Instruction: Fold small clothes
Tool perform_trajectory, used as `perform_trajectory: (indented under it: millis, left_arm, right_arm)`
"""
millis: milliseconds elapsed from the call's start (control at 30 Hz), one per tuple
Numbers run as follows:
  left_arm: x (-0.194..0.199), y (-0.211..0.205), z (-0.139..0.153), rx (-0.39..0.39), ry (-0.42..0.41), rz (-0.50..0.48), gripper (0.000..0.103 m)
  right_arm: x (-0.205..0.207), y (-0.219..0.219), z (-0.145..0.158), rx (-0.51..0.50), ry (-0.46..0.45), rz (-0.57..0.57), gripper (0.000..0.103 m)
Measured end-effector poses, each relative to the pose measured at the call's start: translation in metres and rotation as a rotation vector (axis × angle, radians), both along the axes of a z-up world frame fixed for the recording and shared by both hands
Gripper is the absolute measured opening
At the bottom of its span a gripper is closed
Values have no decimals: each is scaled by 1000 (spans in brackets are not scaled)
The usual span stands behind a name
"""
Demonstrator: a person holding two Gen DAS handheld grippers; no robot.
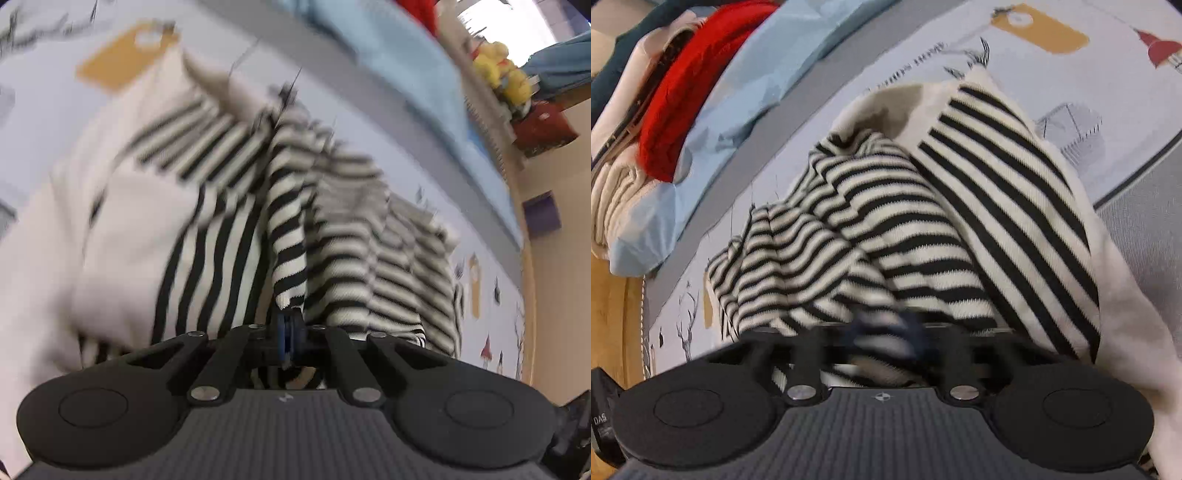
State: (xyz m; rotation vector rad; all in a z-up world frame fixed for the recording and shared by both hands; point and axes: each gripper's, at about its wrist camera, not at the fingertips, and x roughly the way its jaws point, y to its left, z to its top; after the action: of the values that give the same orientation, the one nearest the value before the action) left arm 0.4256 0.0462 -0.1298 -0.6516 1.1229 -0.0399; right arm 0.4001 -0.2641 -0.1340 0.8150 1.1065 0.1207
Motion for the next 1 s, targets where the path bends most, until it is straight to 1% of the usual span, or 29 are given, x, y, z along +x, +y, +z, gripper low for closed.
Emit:
perform_trajectory:
  millis: [33, 100, 167, 200, 233, 267, 300, 333, 367, 400, 433, 467, 500, 533, 567, 600, 633, 700, 767, 800, 867, 967, 1000]
  left_arm:
    - [-1, 4, 9, 0, -62, 17, 1]
    - [-8, 18, 35, -17, -228, 74, 1]
    - [-14, 30, 51, -39, -336, 99, 1]
    - [-16, 35, 55, -38, -357, 106, 1]
    - [-17, 40, 56, -36, -358, 111, 1]
    - [-18, 47, 53, -41, -338, 121, 1]
    - [-19, 55, 46, -51, -293, 140, 1]
    - [-19, 61, 38, -57, -233, 152, 1]
    - [-18, 65, 26, -42, -135, 148, 1]
    - [-17, 69, 14, -12, -40, 129, 2]
    - [-17, 70, 1, 15, 45, 110, 2]
    - [-20, 73, -11, 17, 111, 115, 4]
    - [-21, 77, -17, -5, 135, 129, 8]
    - [-21, 81, -19, -26, 142, 137, 8]
    - [-21, 82, -15, -22, 131, 133, 11]
    - [-20, 81, -10, -4, 114, 126, 14]
    - [-19, 82, -3, 13, 89, 126, 23]
    - [-22, 82, 12, 5, 5, 151, 33]
    - [-23, 81, 19, -28, -48, 158, 34]
    - [-21, 79, 20, -35, -55, 152, 34]
    - [-19, 73, 16, -28, -37, 128, 34]
    - [-10, 61, 1, 18, 49, 55, 34]
    - [-12, 60, -3, 29, 68, 44, 34]
  right_arm:
    - [-1, -4, 4, 38, -37, -34, 3]
    - [-5, -16, 17, 143, -158, -105, 3]
    - [-11, -25, 41, 222, -331, -130, 2]
    - [-17, -30, 54, 279, -441, -138, 1]
    - [-21, -36, 61, 332, -511, -141, 1]
    - [-24, -40, 66, 381, -559, -136, 1]
    - [-26, -44, 68, 433, -589, -119, 1]
    - [-26, -45, 67, 493, -595, -92, 1]
    - [-25, -46, 64, 529, -576, -66, 1]
    - [-22, -44, 61, 522, -530, -30, 1]
    - [-19, -40, 58, 455, -462, 12, 1]
    - [-19, -36, 55, 377, -416, 33, 1]
    - [-19, -34, 49, 309, -367, 41, 2]
    - [-18, -32, 40, 248, -282, 43, 5]
    - [-19, -32, 32, 202, -217, 30, 6]
    - [-19, -34, 26, 162, -173, 10, 6]
    - [-20, -34, 20, 138, -139, -8, 7]
    - [-18, -39, 12, 130, -83, -51, 14]
    - [-16, -38, 9, 121, -49, -102, 42]
    - [-17, -38, 8, 105, -41, -119, 45]
    - [-15, -36, 8, 72, -27, -121, 45]
    - [-12, -28, 0, 62, -5, -86, 45]
    - [-10, -24, -3, 44, 9, -65, 45]
